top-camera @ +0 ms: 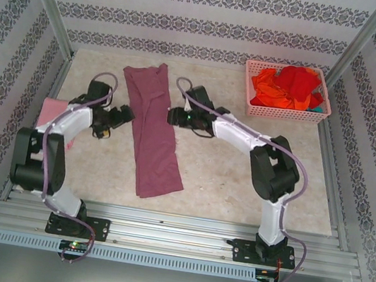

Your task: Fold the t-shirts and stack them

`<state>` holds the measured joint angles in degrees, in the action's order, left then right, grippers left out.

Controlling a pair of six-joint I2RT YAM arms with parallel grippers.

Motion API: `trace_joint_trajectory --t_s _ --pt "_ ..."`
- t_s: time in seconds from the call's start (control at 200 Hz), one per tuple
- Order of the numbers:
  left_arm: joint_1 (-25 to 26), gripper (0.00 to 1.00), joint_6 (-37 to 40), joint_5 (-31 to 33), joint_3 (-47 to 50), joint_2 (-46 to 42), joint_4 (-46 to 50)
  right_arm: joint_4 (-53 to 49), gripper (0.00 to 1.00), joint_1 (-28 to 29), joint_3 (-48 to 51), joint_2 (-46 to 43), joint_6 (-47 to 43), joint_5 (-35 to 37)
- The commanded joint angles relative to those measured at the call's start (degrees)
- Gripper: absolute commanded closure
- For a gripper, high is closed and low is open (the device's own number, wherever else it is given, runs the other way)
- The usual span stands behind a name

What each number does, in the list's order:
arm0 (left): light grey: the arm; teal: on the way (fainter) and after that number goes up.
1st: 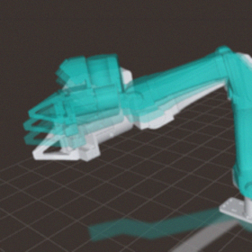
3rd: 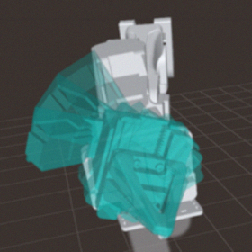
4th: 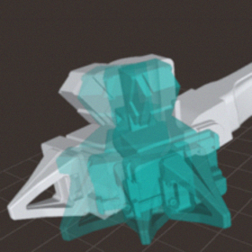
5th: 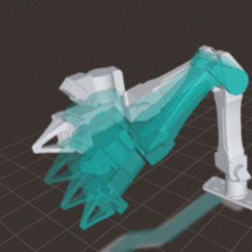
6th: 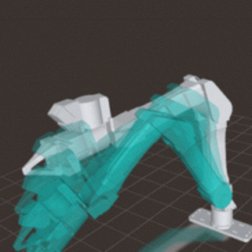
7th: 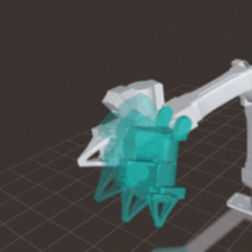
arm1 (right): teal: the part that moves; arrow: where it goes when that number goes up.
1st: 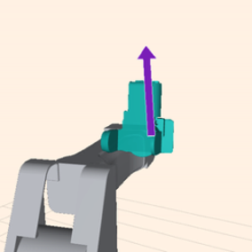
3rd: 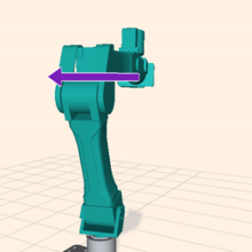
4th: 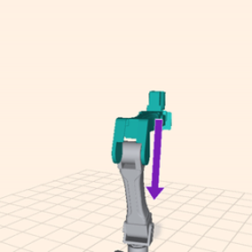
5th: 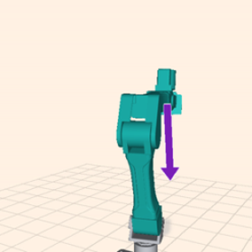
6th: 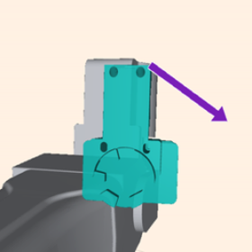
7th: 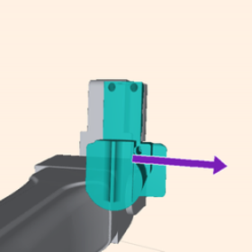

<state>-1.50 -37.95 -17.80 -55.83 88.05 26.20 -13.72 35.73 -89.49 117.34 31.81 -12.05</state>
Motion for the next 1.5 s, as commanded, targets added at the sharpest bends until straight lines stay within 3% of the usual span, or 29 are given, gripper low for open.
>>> trace_joint_trajectory --t_s 0.0,0.155,0.335,0.52,0.694,0.784,1.034,1.224,1.329,1.494 --pt "0.53 0.00 -2.96 1.38 8.09 -9.00 -4.72 -3.51 0.51 -0.22 -11.94 8.65 -1.18 0.60" --pt "0.86 0.00 -3.71 1.71 16.19 -17.53 -3.14 -7.01 0.58 0.27 -29.88 21.49 0.32 -2.01" --pt "1.81 0.00 -5.36 1.99 20.84 -20.06 -4.24 -10.63 0.59 0.73 -48.84 34.91 4.78 -4.73" --pt "3.99 0.00 -5.54 1.58 20.56 -20.88 -5.28 -10.60 0.59 -1.38 -58.12 43.17 11.29 -5.85" --pt "5.17 0.00 -3.39 -0.95 19.71 -20.05 -6.04 -12.27 0.59 -4.57 -54.74 42.34 16.09 -3.80" --pt "5.41 0.00 -2.84 -2.05 19.37 -19.21 -6.41 -15.09 0.59 -5.60 -52.68 40.31 15.42 0.33" --pt "6.32 0.00 -2.12 -5.29 19.18 -18.83 -9.56 -13.64 0.58 -9.58 -41.69 33.08 13.43 3.53" --pt "6.68 0.00 -0.84 -8.56 18.98 -15.91 -13.96 -10.62 0.57 -11.22 -42.25 31.18 7.99 -2.39" --pt "6.59 0.00 1.08 -7.18 18.36 -14.68 -15.34 -11.60 0.55 -11.26 -43.13 28.80 2.26 -3.03" --pt "5.50 0.00 7.82 -3.45 16.10 -13.50 -15.43 -13.87 0.51 -11.20 -38.42 23.20 -7.23 1.70"
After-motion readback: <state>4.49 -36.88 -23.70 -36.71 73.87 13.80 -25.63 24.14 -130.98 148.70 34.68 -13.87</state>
